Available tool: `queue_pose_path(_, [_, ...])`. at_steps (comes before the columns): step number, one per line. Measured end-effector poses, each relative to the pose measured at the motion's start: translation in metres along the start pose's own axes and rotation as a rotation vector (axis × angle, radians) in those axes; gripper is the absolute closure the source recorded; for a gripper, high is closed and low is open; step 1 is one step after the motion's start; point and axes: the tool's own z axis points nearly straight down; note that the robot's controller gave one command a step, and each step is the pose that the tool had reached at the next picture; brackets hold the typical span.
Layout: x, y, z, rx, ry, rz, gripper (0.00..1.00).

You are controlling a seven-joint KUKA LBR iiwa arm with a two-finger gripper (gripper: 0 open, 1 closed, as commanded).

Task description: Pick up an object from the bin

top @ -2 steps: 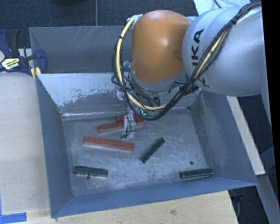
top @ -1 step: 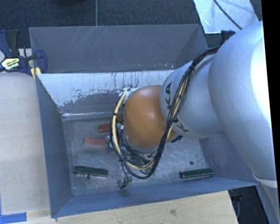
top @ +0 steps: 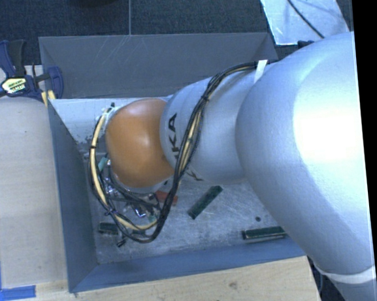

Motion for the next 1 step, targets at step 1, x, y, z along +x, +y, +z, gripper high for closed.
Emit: queue_pose_path(1, [0.0013,-0.0043,0.0009,0.003,0.004,0.008,1.0])
